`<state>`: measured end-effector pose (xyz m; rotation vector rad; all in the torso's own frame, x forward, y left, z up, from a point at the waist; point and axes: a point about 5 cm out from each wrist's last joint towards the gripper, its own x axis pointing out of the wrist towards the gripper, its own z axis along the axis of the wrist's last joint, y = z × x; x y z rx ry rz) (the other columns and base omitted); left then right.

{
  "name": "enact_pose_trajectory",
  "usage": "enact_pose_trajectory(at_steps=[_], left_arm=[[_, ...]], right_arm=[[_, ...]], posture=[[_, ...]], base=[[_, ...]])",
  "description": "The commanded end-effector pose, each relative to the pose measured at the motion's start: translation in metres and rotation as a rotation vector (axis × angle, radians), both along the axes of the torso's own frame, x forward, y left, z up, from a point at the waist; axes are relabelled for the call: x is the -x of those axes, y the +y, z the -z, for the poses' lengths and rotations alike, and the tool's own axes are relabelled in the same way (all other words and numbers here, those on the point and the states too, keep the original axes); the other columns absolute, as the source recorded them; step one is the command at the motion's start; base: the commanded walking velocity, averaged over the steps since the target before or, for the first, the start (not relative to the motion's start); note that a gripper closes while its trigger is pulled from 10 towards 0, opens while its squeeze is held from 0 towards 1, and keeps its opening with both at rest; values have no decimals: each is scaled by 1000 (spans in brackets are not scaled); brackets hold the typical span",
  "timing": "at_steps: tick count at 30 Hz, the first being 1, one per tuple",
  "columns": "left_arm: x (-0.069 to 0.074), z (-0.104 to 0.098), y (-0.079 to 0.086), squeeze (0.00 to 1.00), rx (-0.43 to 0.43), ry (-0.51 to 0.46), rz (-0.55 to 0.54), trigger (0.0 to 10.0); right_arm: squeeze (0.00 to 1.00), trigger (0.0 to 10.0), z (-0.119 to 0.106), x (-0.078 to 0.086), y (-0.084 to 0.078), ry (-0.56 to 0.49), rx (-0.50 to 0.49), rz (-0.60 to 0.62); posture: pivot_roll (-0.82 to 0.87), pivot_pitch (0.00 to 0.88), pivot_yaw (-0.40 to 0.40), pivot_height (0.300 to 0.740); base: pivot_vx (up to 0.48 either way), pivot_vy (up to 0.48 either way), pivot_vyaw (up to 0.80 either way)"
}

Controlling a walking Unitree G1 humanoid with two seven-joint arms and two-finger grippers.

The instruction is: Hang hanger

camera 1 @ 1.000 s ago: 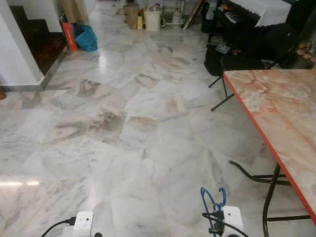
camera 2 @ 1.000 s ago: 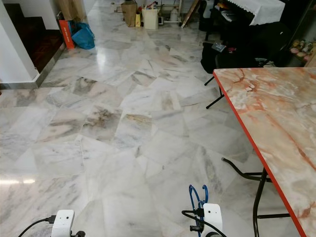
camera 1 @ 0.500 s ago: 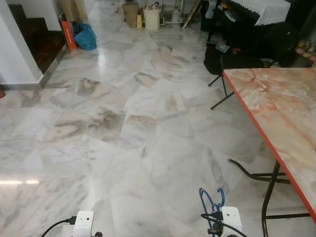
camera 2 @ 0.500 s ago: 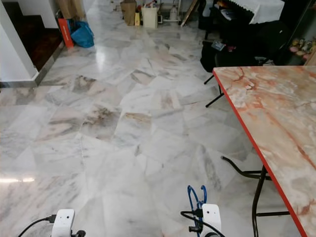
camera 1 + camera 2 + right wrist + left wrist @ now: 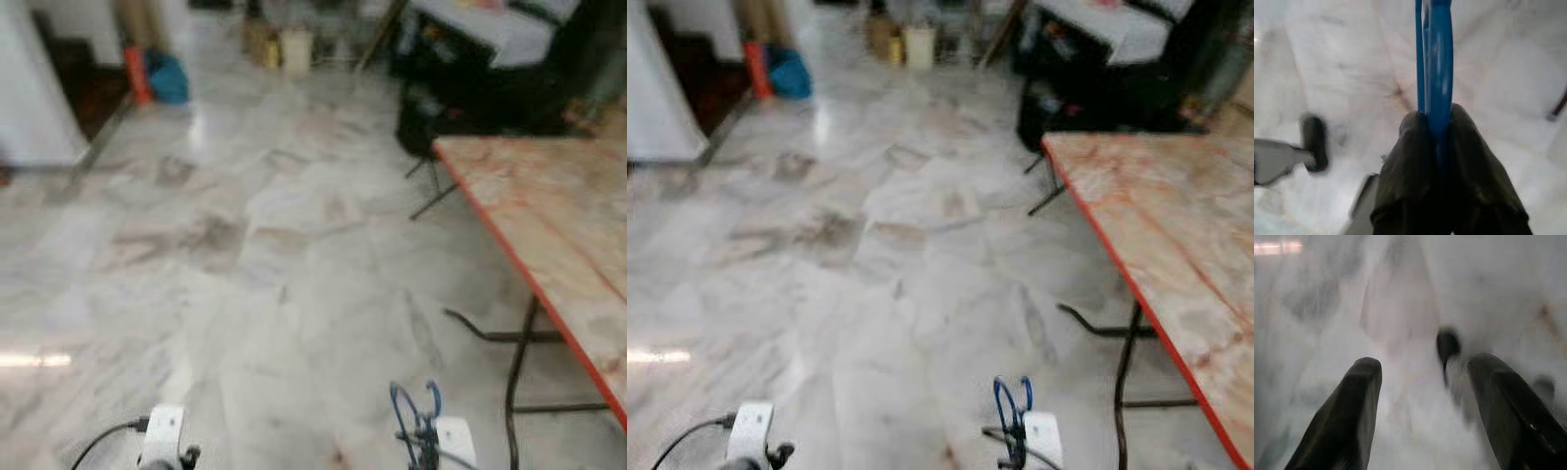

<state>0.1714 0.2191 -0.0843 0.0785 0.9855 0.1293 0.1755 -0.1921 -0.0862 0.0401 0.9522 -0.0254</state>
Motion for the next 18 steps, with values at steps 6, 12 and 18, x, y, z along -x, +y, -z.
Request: enact_pose_trajectory(at_steps=[6, 12, 18], left_arm=[[-4, -2, 1, 0, -13, 1, 11, 10000], [-5, -2, 0, 0, -11, -1, 10, 10000], [-5, -2, 0, 0, -11, -1, 8, 10000]], right_arm=[[0, 10000, 1, 2, -1, 7, 9, -4], [0, 10000, 0, 1, -2, 4, 11, -2], [0, 10000, 0, 0, -2, 0, 12, -1]], posture=[[11, 0, -39, 740], [9, 0, -41, 740], [6, 0, -41, 740]], base=[[-303, 0, 0], [-304, 0, 0], [-303, 0, 0]])
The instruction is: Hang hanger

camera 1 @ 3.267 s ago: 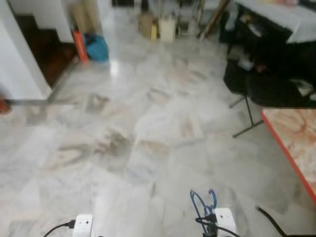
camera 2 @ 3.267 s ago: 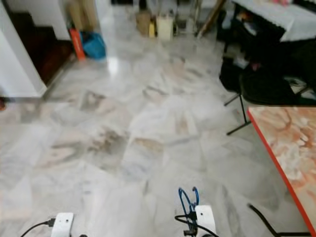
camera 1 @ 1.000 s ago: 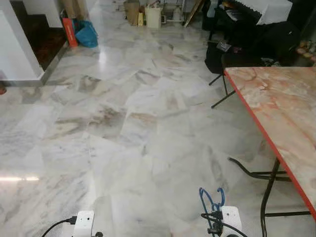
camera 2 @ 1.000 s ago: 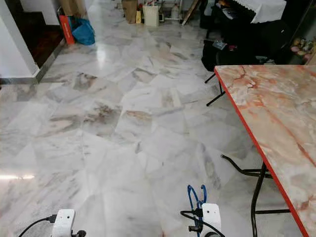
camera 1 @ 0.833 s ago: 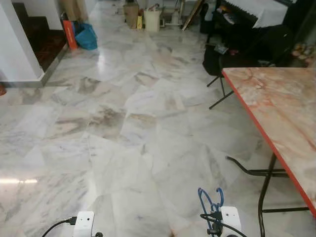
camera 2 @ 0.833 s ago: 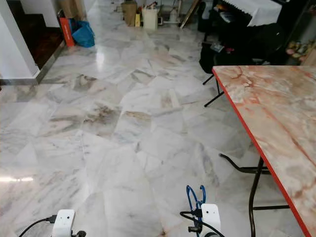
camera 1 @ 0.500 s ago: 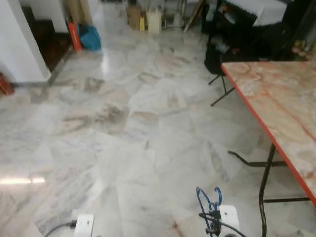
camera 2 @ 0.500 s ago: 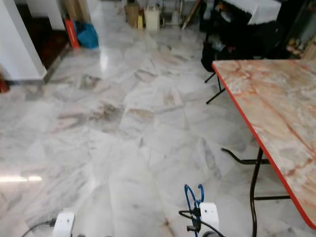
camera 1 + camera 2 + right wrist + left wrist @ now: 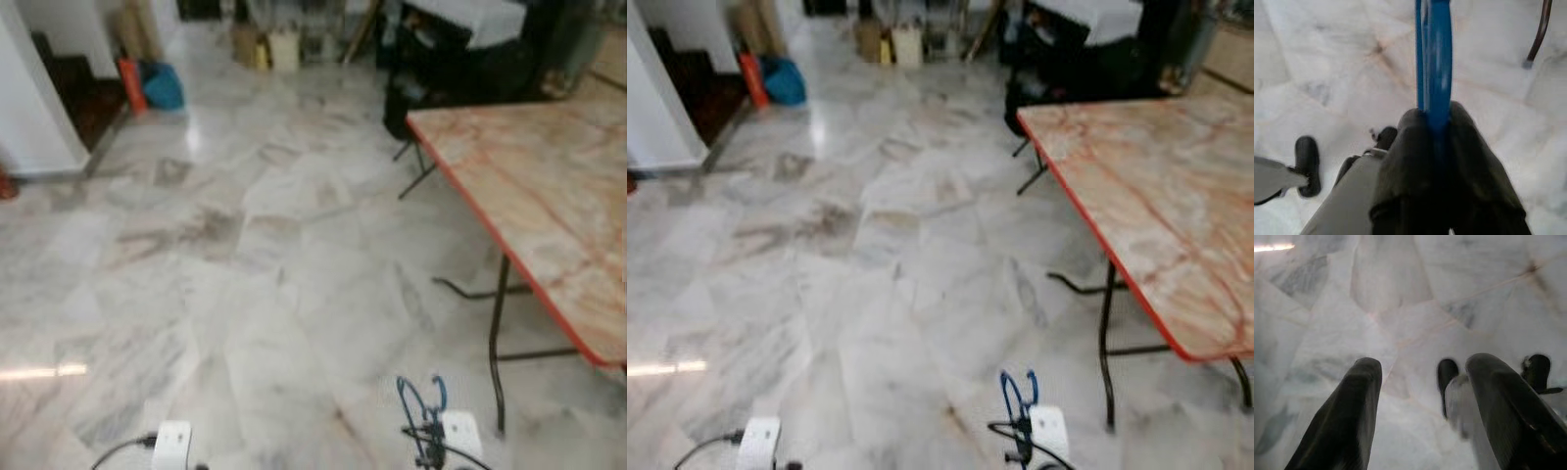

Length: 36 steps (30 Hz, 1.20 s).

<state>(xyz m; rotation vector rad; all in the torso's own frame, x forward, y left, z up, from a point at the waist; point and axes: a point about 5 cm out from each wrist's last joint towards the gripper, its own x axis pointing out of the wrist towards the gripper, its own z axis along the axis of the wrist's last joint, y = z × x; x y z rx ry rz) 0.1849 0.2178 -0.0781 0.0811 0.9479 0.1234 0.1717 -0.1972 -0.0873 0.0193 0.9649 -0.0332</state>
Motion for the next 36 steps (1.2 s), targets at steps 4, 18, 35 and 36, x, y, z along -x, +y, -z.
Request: enact_pose_trajectory(at_steps=[4, 18, 35, 36], left_arm=[[9, 4, 2, 0, -9, 36, -2, 10000], [9, 4, 3, 0, -4, 27, -14, 10000], [-1, -1, 0, 0, 38, -24, -16, 10000], [0, -1, 0, 0, 35, -21, -8, 10000]], right_arm=[[0, 10000, -1, -4, 3, -13, -10, 2], [0, 10000, 0, -1, 3, -8, -7, -2], [0, 10000, 3, 5, 5, 23, -4, -15], [0, 10000, 3, 5, 4, 23, -3, -17]], posture=[[2, 0, -41, 740], [-15, 0, -37, 740], [-16, 0, -32, 740], [-17, 0, -34, 740]], base=[[-302, 0, 0], [-105, 0, 0], [0, 0, -535], [0, 0, -750]])
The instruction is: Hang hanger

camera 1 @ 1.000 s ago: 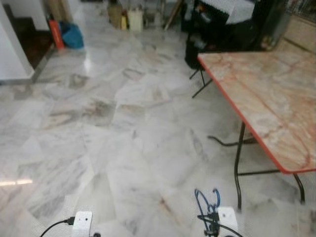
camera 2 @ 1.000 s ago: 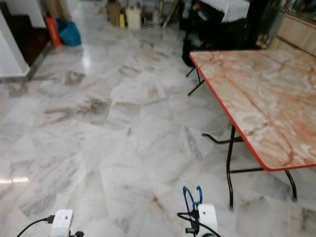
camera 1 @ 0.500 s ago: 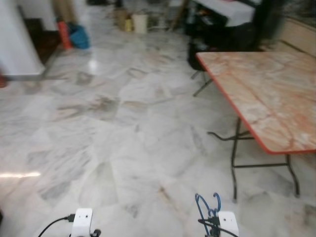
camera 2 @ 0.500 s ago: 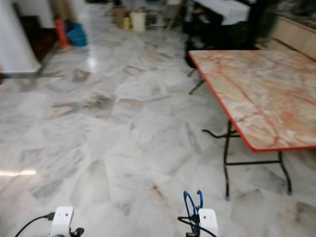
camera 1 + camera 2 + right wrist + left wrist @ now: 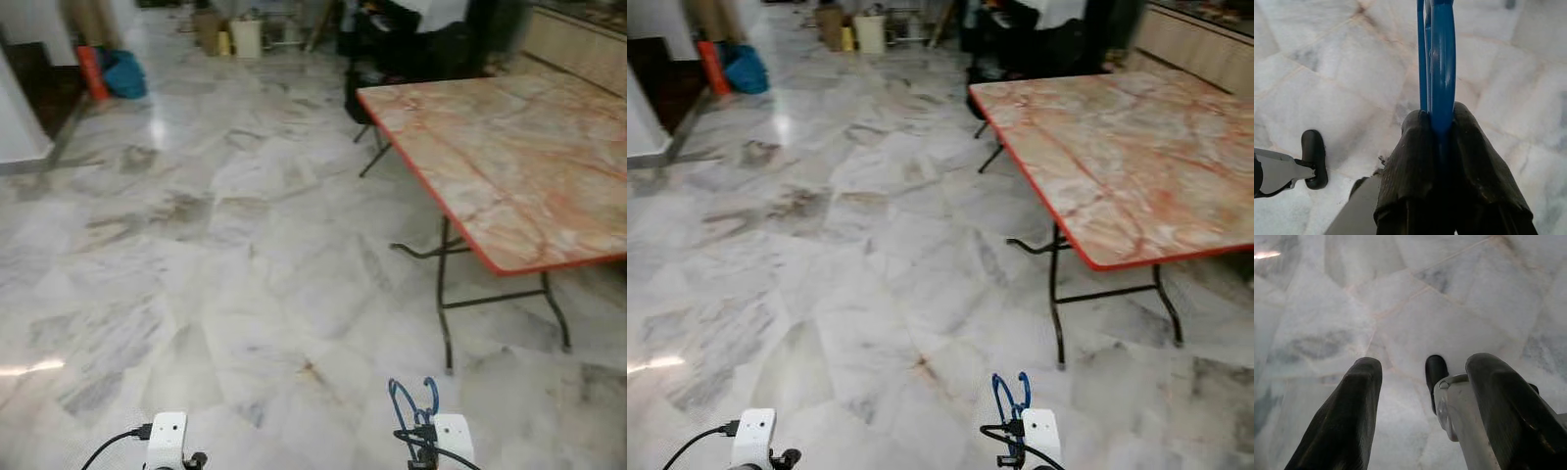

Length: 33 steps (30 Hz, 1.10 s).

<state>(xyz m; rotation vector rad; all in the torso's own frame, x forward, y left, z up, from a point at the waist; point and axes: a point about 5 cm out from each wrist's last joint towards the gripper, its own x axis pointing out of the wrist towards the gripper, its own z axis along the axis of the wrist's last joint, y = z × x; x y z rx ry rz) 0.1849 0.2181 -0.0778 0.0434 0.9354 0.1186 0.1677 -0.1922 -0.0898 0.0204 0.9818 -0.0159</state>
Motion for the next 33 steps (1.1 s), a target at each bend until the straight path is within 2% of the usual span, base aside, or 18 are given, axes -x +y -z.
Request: enact_pose_trajectory(at_steps=[1, 6, 11, 15, 18, 33], left_arm=[[0, 0, -1, 0, -3, -2, 19, 10000], [0, 0, -1, 0, -37, -7, 40, 10000], [0, 0, -1, 0, -30, -15, 17, 10000], [1, 0, -2, 0, -65, -1, 72, 10000], [1, 0, -2, 0, -58, -9, 49, 10000], [1, 1, -7, 0, -41, -14, 80, 10000]], right_arm=[[0, 10000, 0, 1, -1, 7, 7, -5], [0, 10000, 0, 0, -1, 8, 12, -12], [0, 10000, 0, 0, -2, 9, 17, -21], [0, 10000, 0, 0, 0, 15, 19, -37], [0, 10000, 0, 0, 1, 15, 19, -38], [0, 10000, 1, 2, 0, 20, 27, -40]], posture=[[-17, 0, -35, 740], [-15, 0, -42, 740], [-12, 0, -46, 740], [-7, 0, -49, 740], [-4, 0, -50, 740], [-7, 0, -50, 740]], base=[[0, 0, -750], [0, -134, -750], [0, -232, -750], [0, -89, -750], [0, -386, -750], [0, 0, -749]])
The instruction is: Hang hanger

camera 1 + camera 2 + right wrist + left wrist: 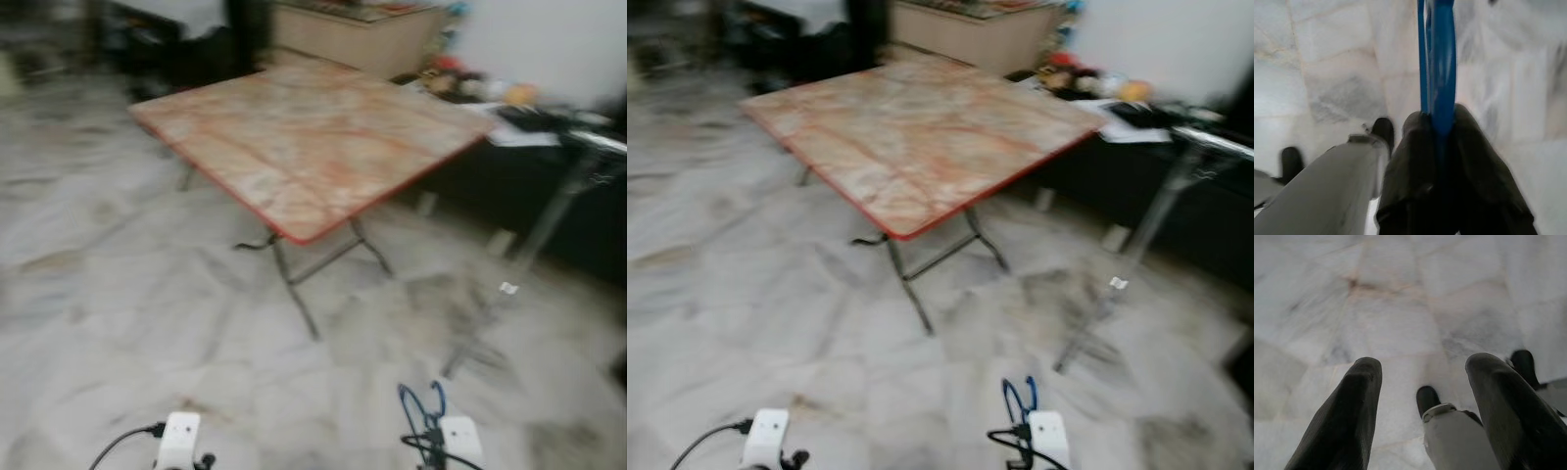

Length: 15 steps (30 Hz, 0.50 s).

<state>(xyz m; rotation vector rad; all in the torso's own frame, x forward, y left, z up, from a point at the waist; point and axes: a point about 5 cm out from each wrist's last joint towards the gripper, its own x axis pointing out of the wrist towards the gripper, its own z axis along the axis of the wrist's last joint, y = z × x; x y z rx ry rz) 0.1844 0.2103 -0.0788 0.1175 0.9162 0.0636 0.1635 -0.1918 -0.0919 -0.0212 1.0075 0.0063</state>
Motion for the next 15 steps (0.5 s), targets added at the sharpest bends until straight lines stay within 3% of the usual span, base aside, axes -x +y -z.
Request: enact_pose_trajectory(at_steps=[1, 8, 13, 15], left_arm=[[1, 0, 1, 0, -1, -1, 0, 10000], [-2, -1, 1, 0, -19, -13, 19, 10000], [-3, -1, -1, 0, -10, -9, 15, 10000], [-2, -1, -1, 0, -8, -3, 13, 10000]], right_arm=[[0, 10000, -1, -2, 0, -6, 3, -4], [0, 10000, -2, -4, -1, -11, 4, -2], [0, 10000, -2, -4, -2, -13, 6, 1], [0, 10000, -2, -4, -2, -12, 6, 0]], posture=[[-7, 0, -50, 740], [-12, 0, -51, 740], [-13, 0, -51, 740], [-12, 0, -51, 740]], base=[[0, 0, -750], [0, 0, -750], [0, -367, -750], [0, 0, -750]])
